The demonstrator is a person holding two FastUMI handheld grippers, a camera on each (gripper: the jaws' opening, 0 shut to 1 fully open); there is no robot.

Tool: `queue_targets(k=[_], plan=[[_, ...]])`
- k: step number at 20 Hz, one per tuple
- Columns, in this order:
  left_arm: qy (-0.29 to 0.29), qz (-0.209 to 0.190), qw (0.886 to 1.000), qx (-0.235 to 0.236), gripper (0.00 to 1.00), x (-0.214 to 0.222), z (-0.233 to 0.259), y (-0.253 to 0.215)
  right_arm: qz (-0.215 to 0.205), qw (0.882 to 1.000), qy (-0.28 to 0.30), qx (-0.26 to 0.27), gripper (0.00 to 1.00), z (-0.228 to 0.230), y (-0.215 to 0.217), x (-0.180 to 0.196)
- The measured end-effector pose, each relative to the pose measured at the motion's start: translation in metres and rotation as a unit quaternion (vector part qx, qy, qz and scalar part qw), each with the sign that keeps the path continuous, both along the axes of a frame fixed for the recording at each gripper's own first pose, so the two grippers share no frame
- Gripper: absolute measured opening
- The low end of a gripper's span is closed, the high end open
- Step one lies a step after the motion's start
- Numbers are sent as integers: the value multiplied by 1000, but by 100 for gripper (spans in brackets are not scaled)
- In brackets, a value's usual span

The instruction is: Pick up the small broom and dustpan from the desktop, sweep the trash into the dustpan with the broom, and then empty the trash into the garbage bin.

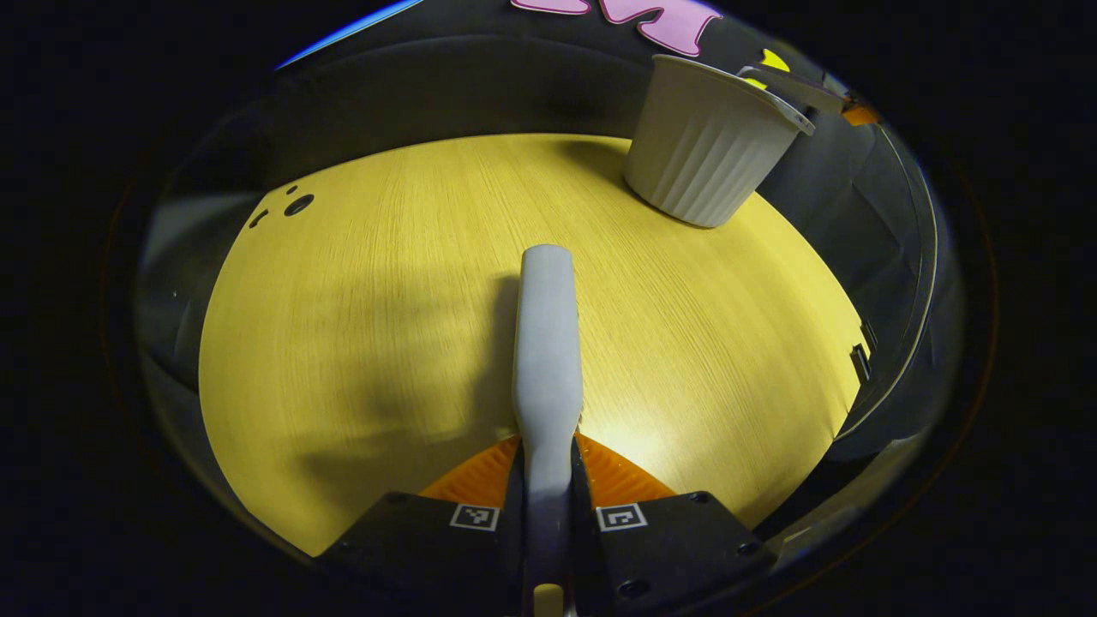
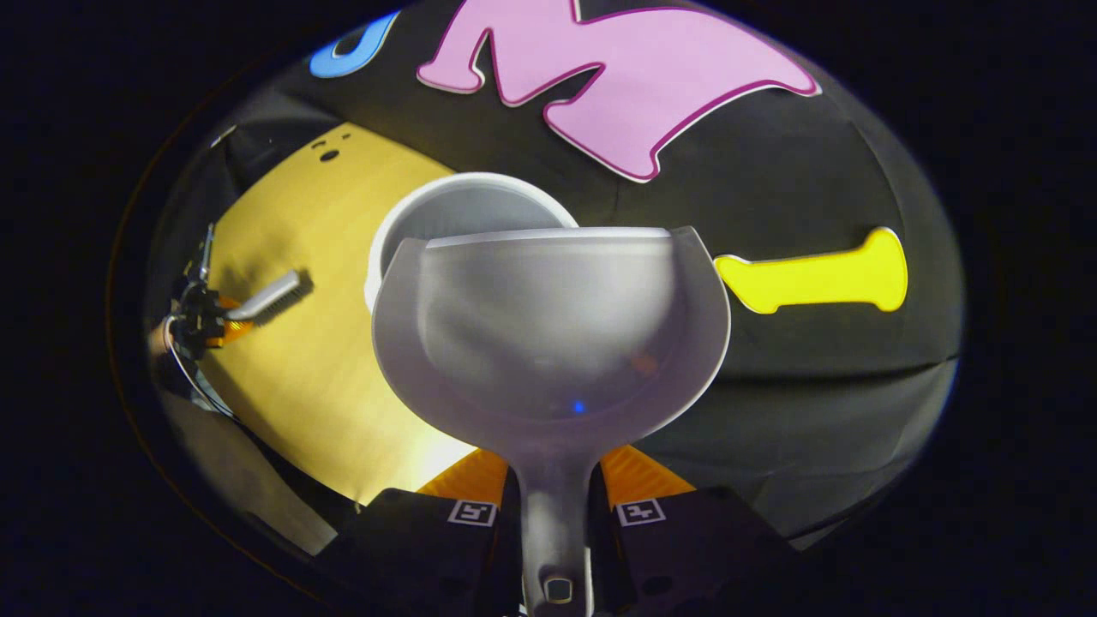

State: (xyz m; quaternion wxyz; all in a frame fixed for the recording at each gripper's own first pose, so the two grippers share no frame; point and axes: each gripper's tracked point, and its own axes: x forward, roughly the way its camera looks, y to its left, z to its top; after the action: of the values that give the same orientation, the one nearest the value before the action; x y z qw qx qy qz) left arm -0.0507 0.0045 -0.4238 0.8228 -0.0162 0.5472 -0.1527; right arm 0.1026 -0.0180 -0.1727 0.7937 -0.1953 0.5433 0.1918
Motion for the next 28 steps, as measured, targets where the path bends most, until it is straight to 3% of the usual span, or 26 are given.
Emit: queue_targets(k=[6,12,20,28], plan=[[5,3,1000,18,28,-1,0,0,-27,996,-19,84,36,19,12,-51],[8,11,999,36,27,2,1,-3,-11,991,12,132,36,5,40,-134],[14,23,998,52,27,5,-3,-3,-9,982,87,165,36,-78,100,-228],[20,31,998,59,27,3,-3,-4,-43,977,127,166,36,-195,155,-256]])
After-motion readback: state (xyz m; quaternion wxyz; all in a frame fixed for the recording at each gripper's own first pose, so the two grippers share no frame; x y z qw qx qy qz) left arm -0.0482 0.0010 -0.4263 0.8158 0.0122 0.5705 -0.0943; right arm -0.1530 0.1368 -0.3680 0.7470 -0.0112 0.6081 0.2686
